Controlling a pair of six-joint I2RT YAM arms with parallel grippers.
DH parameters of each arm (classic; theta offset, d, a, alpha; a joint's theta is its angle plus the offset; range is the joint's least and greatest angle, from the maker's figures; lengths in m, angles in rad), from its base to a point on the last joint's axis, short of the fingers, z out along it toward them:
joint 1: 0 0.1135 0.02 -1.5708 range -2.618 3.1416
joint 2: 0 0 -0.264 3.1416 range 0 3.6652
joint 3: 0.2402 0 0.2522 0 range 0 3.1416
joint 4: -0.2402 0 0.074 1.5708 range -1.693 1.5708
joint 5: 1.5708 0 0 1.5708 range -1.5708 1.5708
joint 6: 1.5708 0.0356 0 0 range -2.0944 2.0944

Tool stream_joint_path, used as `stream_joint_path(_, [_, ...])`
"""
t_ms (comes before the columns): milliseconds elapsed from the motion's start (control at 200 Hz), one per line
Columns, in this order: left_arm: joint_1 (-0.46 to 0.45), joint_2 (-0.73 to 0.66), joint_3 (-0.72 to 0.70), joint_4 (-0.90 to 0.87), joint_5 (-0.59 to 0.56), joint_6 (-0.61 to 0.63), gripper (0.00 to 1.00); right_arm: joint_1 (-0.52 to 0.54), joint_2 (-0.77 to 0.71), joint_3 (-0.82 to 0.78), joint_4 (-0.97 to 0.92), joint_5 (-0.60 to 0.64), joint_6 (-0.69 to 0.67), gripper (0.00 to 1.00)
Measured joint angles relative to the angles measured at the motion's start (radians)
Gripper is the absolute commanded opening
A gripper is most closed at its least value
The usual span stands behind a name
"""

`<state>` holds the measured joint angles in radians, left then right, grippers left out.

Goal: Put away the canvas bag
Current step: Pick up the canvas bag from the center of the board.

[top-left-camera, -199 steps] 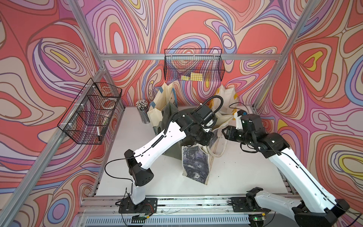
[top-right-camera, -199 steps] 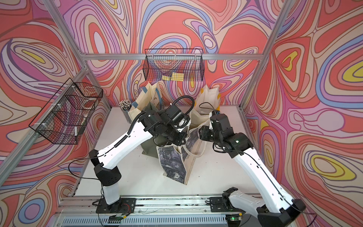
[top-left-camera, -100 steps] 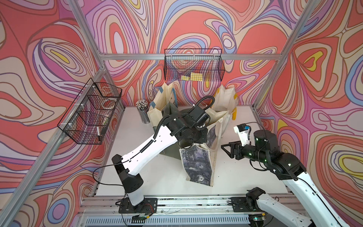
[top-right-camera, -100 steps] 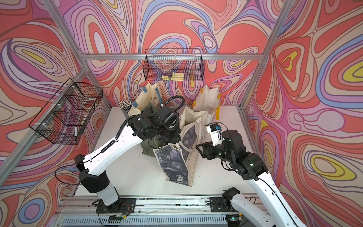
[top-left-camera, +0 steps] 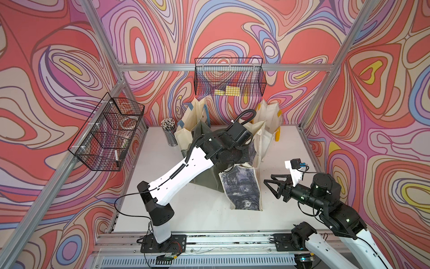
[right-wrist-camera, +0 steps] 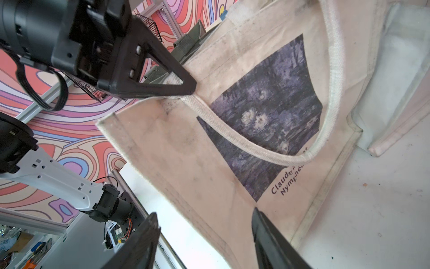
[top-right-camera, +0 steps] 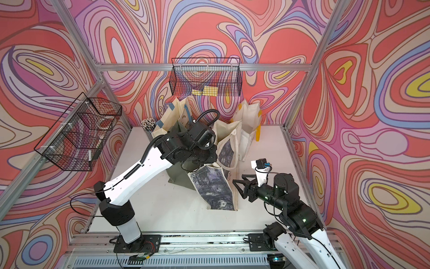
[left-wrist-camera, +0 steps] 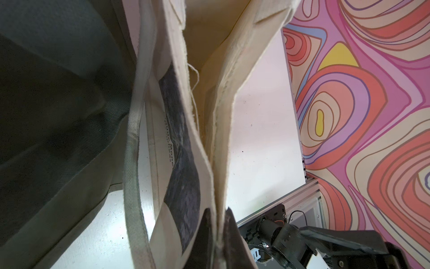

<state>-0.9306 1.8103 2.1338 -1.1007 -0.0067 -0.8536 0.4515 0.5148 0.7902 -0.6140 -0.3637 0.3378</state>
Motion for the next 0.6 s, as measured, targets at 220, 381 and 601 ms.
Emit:
stream_joint_path(220, [0.000,0.060,0.081,-0.034,-0.018,0.001,0.00,0.008,0.040,-0.093,0.115,0.002,-0.027,0.68])
stream_joint_path(381, [0.009,0.084,0.111,-0.049,-0.021,0.003,0.00,0.072,0.076,-0.115,0.179,0.025,-0.076,0.68])
stream_joint_path(601, [0.014,0.149,0.187,-0.066,-0.021,0.004,0.00,0.191,0.108,-0.169,0.286,0.142,-0.119,0.68])
